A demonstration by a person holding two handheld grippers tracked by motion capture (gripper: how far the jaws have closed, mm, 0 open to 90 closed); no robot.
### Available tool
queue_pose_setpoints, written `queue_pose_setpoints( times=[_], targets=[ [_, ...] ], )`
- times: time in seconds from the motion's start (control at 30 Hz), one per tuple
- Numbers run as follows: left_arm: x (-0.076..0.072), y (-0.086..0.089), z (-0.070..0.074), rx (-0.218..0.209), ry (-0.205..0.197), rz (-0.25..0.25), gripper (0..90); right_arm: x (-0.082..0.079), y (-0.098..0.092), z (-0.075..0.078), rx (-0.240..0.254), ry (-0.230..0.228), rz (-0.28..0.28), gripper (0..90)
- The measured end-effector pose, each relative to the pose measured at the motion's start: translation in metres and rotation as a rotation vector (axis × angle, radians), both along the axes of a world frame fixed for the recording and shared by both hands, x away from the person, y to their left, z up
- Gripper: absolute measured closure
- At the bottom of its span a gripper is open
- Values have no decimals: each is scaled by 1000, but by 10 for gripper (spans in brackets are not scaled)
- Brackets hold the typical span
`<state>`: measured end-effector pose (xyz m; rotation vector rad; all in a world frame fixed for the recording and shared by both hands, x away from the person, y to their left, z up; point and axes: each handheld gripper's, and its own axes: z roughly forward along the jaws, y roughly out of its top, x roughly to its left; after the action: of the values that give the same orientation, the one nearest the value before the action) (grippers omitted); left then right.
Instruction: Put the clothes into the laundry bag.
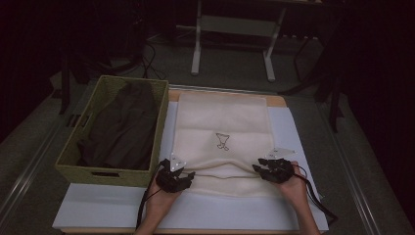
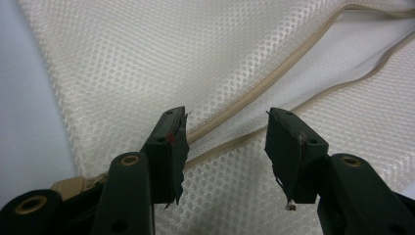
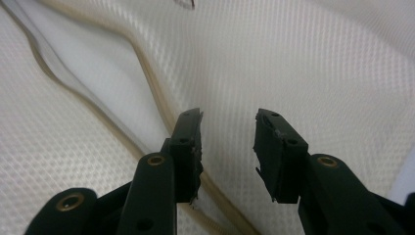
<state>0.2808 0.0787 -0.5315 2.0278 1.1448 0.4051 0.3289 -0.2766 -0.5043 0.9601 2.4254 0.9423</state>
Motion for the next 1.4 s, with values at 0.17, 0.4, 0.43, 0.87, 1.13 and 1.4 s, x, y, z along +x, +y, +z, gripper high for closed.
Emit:
queue_pose_setpoints(
  times=[0.17, 0.4, 0.43, 0.87, 1.13, 1.4],
  targets=[
    [-1, 0, 0, 7, 2, -9, 500, 0, 0, 9, 5, -40, 24, 627],
    [-4, 0, 4, -11, -3, -20, 500, 0, 13, 23, 29, -66, 93, 634],
    [-4, 0, 4, -15, -5, -22, 501, 1, 16, 25, 30, -66, 100, 634],
    [-6, -3, 5, -20, -9, -43, 508, 17, 55, 15, -67, 6, 165, 439],
    [-6, -4, 5, -25, -8, -48, 507, 30, 75, 1, -150, 45, 175, 258],
    [-10, -17, 10, -22, -24, -103, 507, 52, 98, -11, -215, 62, 162, 310]
  ],
)
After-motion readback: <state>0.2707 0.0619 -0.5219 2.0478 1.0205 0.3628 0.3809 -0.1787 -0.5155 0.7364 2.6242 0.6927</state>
